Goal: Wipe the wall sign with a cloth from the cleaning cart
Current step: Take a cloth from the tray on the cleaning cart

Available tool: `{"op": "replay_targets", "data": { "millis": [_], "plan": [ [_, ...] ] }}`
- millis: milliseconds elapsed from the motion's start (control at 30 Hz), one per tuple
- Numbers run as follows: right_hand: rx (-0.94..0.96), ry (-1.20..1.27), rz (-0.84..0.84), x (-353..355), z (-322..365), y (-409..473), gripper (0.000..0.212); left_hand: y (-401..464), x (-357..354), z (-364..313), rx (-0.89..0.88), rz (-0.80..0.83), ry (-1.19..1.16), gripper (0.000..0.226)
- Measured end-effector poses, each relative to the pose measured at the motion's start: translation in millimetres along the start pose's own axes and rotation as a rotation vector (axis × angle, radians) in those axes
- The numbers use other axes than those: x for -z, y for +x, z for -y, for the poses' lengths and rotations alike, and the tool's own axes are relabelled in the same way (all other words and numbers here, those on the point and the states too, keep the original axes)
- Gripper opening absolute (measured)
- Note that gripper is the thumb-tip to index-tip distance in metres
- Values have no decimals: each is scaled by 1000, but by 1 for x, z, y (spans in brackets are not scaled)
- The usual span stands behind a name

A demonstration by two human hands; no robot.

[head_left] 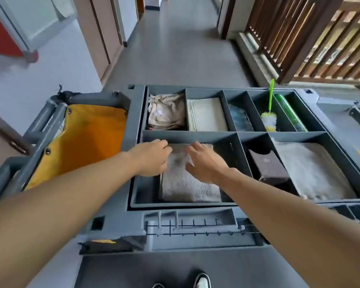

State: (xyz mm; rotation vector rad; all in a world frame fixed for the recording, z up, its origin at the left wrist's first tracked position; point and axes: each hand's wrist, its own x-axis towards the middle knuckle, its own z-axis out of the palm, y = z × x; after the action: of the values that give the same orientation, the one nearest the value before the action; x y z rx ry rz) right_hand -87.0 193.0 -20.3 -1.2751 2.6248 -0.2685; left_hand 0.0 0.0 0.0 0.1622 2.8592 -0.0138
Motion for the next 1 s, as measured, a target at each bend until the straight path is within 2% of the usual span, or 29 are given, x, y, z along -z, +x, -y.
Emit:
{"op": "replay_targets", "data": {
  "millis": [67,167,267,500,767,1000],
  "plan": [
    [-16,-16,-21,-4,-10,0,50,12,-3,-1,27,1,-24,44],
    [-21,-54,-48,-8,-17,-1,65,23,-6,-2,108,-28,-71,20],
    [-85,-72,-85,-8,-24,3,66,33,-6,-6,146,-38,-88,20],
    [-236,9,3,-6,-42,9,69,52,-6,-12,250,18,-180,25],
    [-269,25,-10,3,-39,16,56,58,-13,-6,232,-49,-234,34],
    [-216,161,27,19,-41,13,39,50,8,4,267,-60,-524,15]
  ]
}}
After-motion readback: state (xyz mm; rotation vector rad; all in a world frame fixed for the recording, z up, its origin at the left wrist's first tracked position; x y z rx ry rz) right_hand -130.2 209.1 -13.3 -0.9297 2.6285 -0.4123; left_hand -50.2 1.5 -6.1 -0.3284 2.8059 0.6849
